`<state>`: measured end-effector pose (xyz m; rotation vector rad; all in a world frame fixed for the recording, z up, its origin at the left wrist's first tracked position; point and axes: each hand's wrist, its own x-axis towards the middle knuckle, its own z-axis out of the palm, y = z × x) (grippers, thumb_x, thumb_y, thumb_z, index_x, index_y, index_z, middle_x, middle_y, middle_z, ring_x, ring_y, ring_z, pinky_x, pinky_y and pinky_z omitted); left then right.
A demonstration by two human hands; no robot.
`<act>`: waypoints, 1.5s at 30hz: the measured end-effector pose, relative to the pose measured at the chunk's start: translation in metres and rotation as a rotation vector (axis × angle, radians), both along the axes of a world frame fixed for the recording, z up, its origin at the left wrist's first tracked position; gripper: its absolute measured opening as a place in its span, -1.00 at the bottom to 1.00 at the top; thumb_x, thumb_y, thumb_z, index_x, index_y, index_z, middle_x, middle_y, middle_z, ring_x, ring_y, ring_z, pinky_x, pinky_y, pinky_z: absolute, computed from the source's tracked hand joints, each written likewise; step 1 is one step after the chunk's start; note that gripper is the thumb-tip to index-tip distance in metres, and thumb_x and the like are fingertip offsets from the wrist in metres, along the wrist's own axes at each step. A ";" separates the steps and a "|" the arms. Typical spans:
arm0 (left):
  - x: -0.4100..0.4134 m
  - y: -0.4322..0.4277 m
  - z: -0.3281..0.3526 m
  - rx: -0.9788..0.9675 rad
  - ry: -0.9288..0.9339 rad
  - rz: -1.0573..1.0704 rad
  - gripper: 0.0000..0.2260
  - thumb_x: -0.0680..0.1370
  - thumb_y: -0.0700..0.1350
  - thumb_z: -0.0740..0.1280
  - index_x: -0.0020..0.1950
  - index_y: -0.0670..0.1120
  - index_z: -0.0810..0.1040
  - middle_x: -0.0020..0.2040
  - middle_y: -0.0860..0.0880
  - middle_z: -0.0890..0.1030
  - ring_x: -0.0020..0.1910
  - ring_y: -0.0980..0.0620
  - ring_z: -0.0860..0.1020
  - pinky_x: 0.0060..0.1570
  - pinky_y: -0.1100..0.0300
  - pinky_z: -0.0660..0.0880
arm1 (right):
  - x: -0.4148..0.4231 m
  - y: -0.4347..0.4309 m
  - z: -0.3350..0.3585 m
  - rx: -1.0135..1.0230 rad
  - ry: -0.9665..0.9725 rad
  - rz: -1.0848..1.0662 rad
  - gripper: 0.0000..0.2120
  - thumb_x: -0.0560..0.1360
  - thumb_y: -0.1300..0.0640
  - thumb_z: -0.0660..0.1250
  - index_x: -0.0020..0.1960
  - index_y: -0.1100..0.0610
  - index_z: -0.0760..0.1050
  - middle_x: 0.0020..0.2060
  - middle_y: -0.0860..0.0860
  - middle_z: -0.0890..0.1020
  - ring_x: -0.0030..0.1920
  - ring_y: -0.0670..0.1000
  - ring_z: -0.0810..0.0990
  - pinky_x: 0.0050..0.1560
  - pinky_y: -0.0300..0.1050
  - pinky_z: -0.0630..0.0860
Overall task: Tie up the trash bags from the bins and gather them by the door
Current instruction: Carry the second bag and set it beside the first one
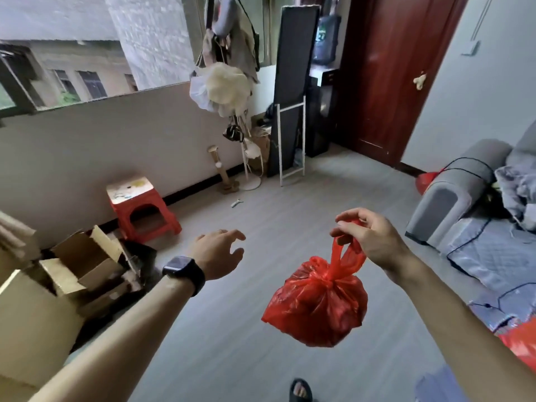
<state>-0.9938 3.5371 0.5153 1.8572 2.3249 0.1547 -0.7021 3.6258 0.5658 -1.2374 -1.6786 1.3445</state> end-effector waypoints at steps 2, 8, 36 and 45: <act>-0.002 0.054 -0.011 -0.022 0.009 -0.036 -0.67 0.59 0.11 0.20 0.36 0.19 0.41 0.27 0.07 0.55 0.26 0.02 0.50 0.28 0.09 0.36 | -0.005 0.045 -0.014 -0.030 0.025 -0.037 -0.90 0.58 0.17 0.32 0.06 0.13 0.58 -0.16 0.05 0.74 -0.20 -0.05 0.69 -0.27 -0.31 0.51; -0.010 0.234 -0.024 -0.080 0.001 -0.091 -0.63 0.60 0.11 0.20 0.41 0.14 0.38 0.28 0.04 0.55 0.27 0.00 0.49 0.28 0.08 0.35 | -0.026 0.203 -0.040 -0.162 0.112 -0.107 -0.90 0.58 0.22 0.31 0.05 0.21 0.58 -0.14 0.14 0.73 -0.21 0.01 0.67 -0.18 -0.21 0.58; 0.028 1.019 -0.104 -0.254 -0.029 -0.524 -0.60 0.60 0.14 0.17 0.43 0.11 0.34 0.31 0.01 0.54 0.27 -0.07 0.50 0.27 0.00 0.40 | 0.005 0.843 -0.139 -0.443 0.003 -0.569 -0.86 0.58 0.19 0.31 0.06 0.24 0.59 -0.13 0.07 0.68 -0.25 -0.08 0.58 -0.35 -0.28 0.42; 0.106 1.261 -0.130 -0.358 0.003 -0.574 -0.58 0.60 0.15 0.15 0.45 0.12 0.31 0.33 0.01 0.54 0.29 -0.07 0.50 0.32 -0.01 0.38 | 0.074 1.078 -0.170 -0.538 0.016 -0.681 -0.89 0.58 0.16 0.32 -0.10 0.11 0.58 -0.15 0.06 0.69 -0.23 -0.05 0.60 -0.31 -0.21 0.41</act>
